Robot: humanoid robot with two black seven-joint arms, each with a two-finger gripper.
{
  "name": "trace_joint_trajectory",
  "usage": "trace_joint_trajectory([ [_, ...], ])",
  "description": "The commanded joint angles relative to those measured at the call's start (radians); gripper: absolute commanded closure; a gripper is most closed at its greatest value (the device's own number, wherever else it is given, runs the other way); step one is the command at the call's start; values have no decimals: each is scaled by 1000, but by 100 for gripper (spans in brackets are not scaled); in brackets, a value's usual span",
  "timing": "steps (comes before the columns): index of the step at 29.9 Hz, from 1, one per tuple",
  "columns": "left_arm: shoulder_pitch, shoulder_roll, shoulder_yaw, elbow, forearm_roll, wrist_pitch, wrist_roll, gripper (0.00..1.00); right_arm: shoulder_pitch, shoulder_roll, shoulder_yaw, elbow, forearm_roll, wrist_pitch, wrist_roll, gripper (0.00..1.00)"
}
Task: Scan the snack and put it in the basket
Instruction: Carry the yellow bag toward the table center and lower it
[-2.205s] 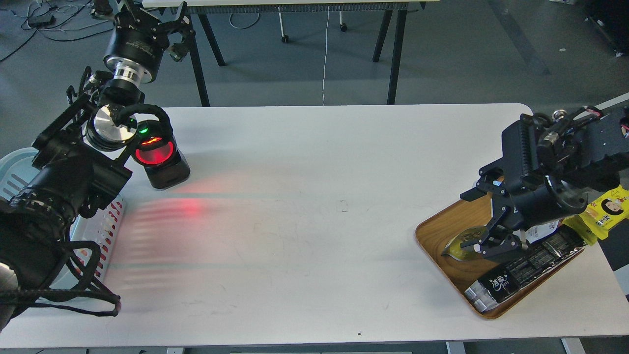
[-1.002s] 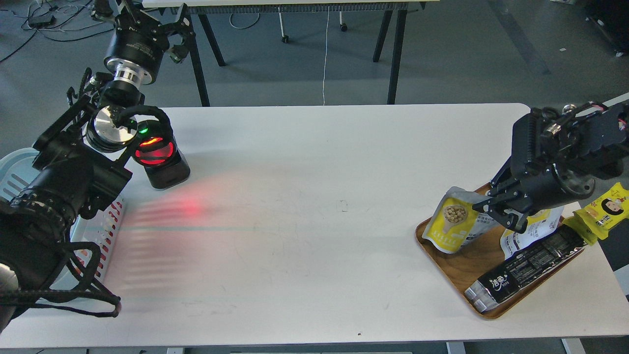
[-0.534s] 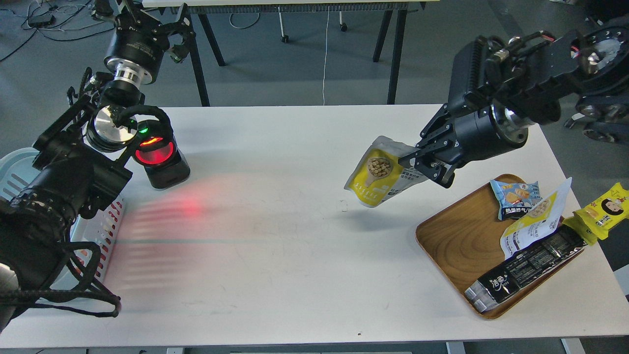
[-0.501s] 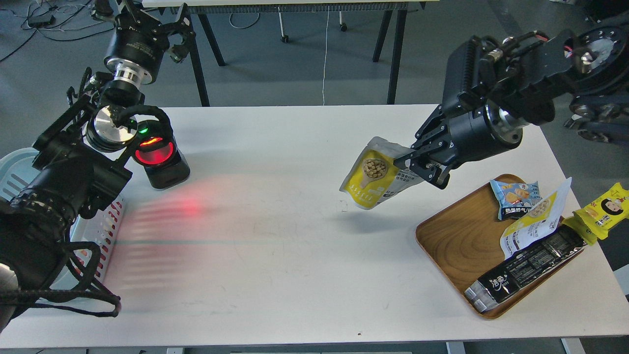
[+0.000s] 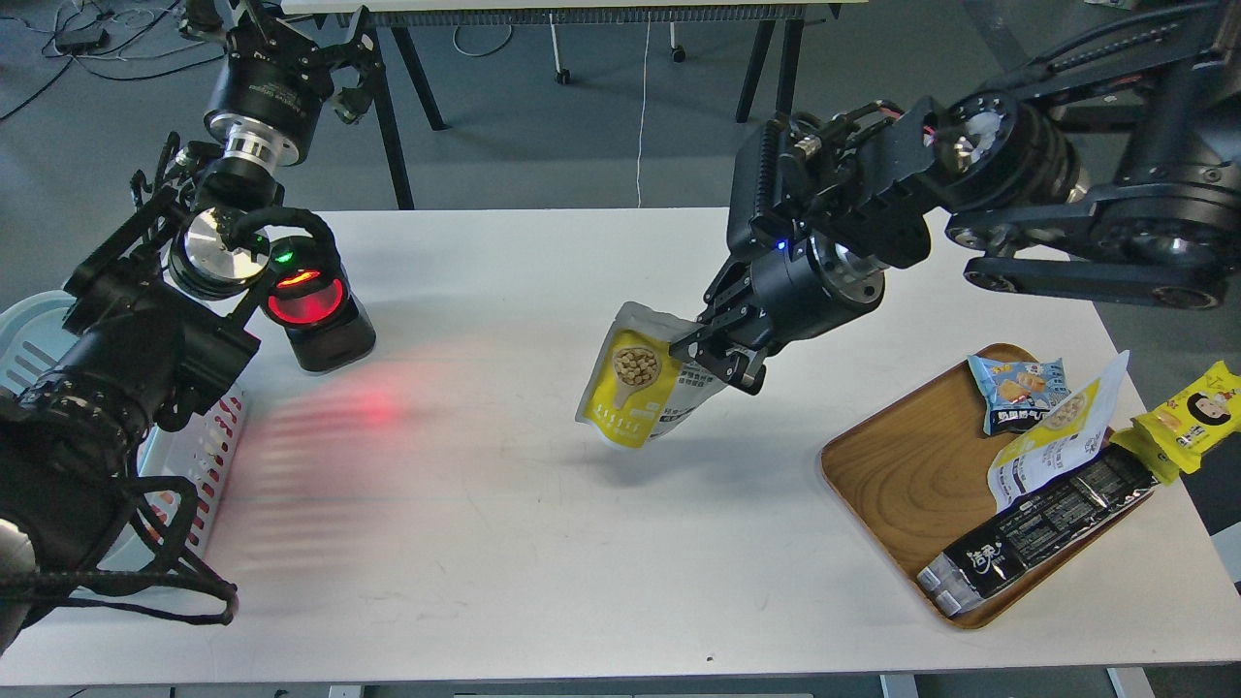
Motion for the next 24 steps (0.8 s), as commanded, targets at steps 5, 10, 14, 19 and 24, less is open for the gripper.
trace_joint_trajectory([
  [5,-3,-11,0,0,0,0,0,0,-68,136,22,-83,8,1,0,100],
  [10,-3,-11,1,1,0,0,0,0,-94,213,21,-166,8,3,0,100],
  [14,-1,-3,0,2,1,0,0,0,-108,244,22,-183,8,3,0,100],
  [19,0,-2,0,5,1,0,0,0,-121,264,22,-187,7,3,0,100],
  [24,0,-5,0,5,1,0,0,0,-128,278,19,-206,5,4,0,100],
])
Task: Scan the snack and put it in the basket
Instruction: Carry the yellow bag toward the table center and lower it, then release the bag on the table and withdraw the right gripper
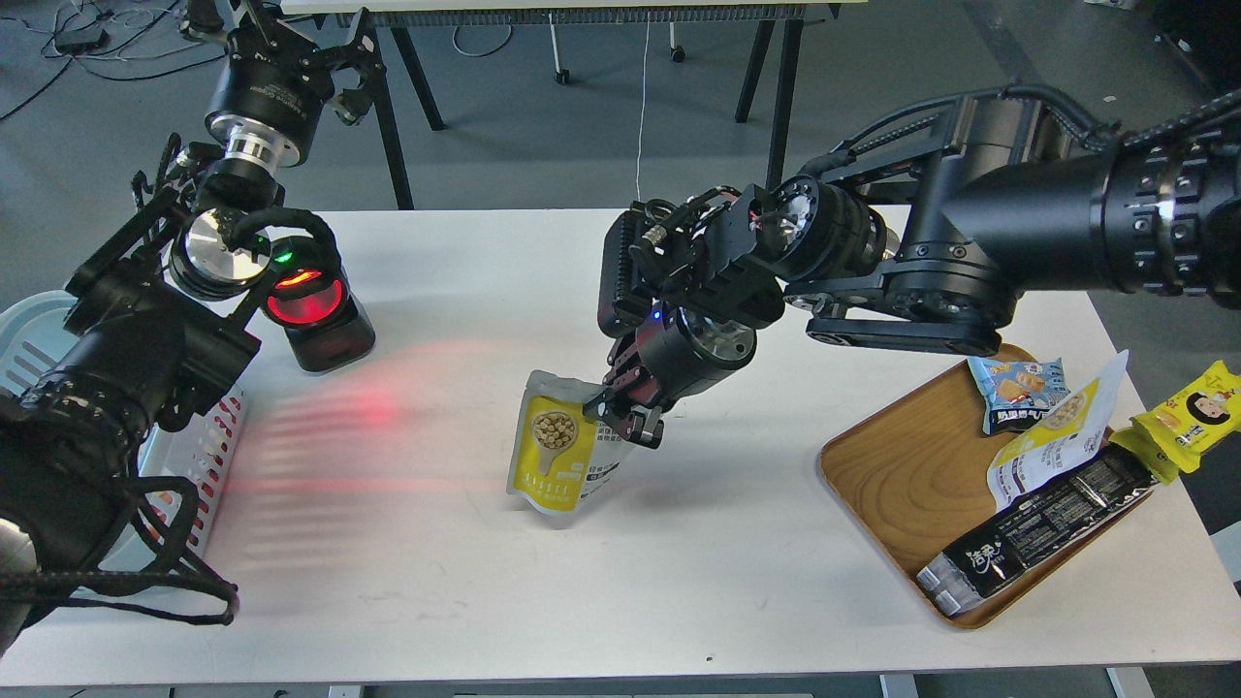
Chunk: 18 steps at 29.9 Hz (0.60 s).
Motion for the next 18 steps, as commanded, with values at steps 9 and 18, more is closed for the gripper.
trace_joint_trajectory([
  [9,2,-3,0,0,0,0,0,0,-5,22,-8,-6,-2,0,0,94],
  [18,0,-1,0,0,-2,0,0,0,4,7,3,13,6,0,0,61],
])
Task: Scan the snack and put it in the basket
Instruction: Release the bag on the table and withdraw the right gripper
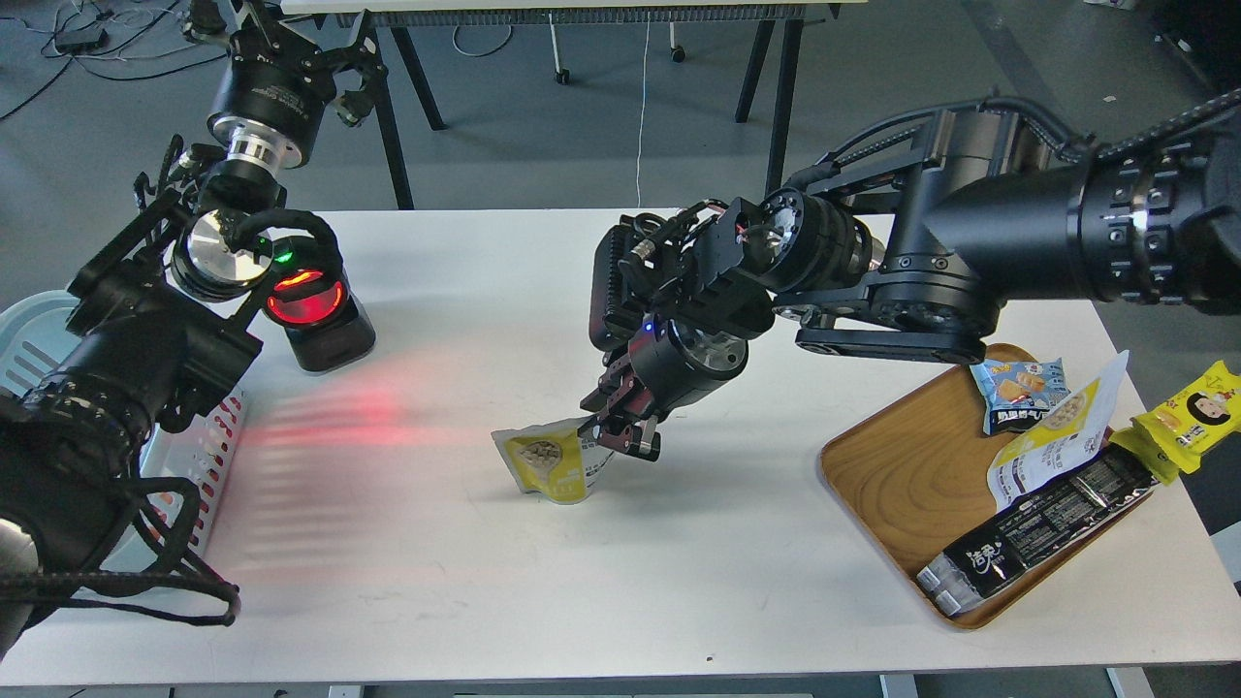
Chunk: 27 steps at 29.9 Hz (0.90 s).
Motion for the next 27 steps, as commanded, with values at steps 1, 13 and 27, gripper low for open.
trace_joint_trajectory([
  [1,-1,3,0,-2,-1,0,0,0,16,-25,10,17,7,0,0,58],
  [13,-12,44,12,-6,3,0,14,0,10,-467,320,144,352,81,0,24],
  [27,-128,264,287,-199,129,0,18,0,-300,-849,670,123,904,92,0,2],
])
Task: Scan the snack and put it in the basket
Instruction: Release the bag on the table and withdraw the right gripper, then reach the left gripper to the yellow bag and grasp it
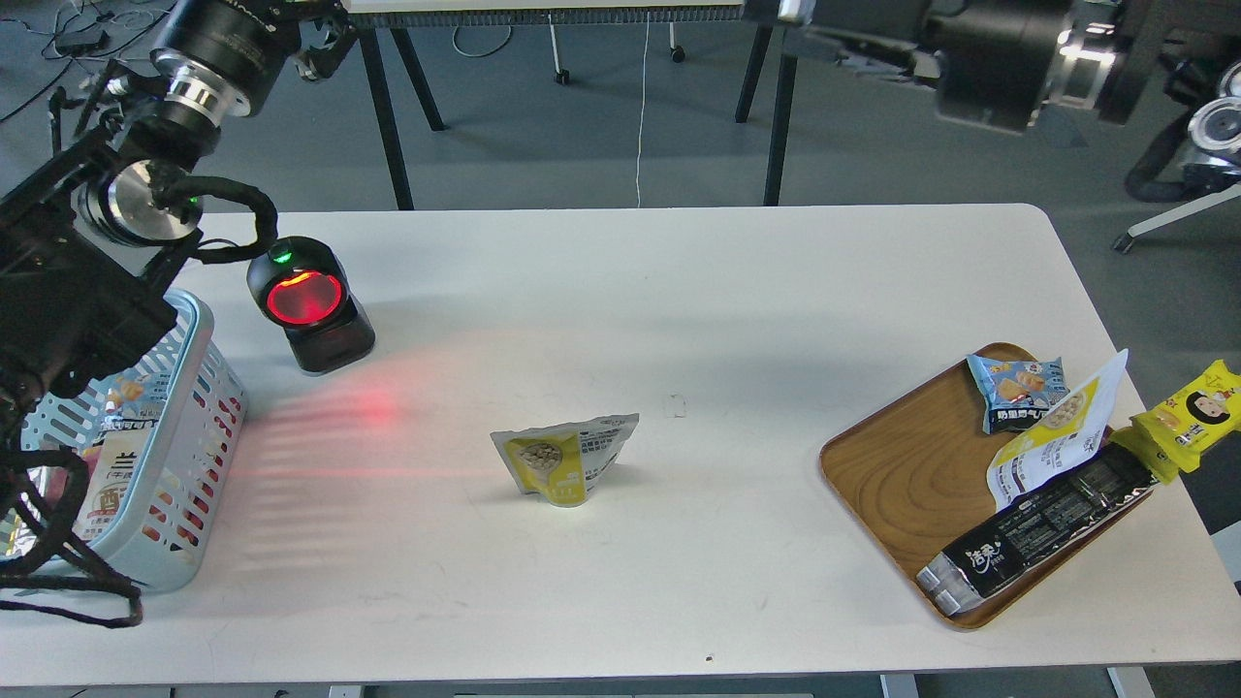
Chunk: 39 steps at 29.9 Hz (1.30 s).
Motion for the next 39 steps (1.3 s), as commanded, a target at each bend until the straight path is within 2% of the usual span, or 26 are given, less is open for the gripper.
trace_joint_trajectory([
  [1,-41,79,59,-83,107,0,11,0,-60,-47,39,-51,213,1,0,2],
  [4,-49,156,79,-226,253,0,17,0,-88,-44,49,-126,437,1,0,2],
  [8,-90,217,79,-406,586,0,13,0,-162,-30,49,-270,736,22,0,1],
  [12,-110,254,78,-568,928,0,7,0,-254,-4,65,-381,986,138,0,1],
  [15,-110,257,78,-694,1152,0,0,1,-324,-3,91,-412,1138,183,0,1],
  [19,-95,260,81,-890,1419,0,-6,1,-436,17,165,-465,1256,232,0,1],
  [23,-55,265,146,-1065,1672,0,-9,2,-530,117,268,-516,1270,244,0,1],
  [25,-46,259,185,-1101,1810,0,-10,2,-557,135,306,-519,1269,244,0,1],
  [33,-6,247,361,-1099,2250,0,-33,7,-561,157,348,-510,1267,244,0,1],
  [39,67,245,432,-1041,2285,0,-35,7,-559,157,361,-510,1264,244,0,1],
])
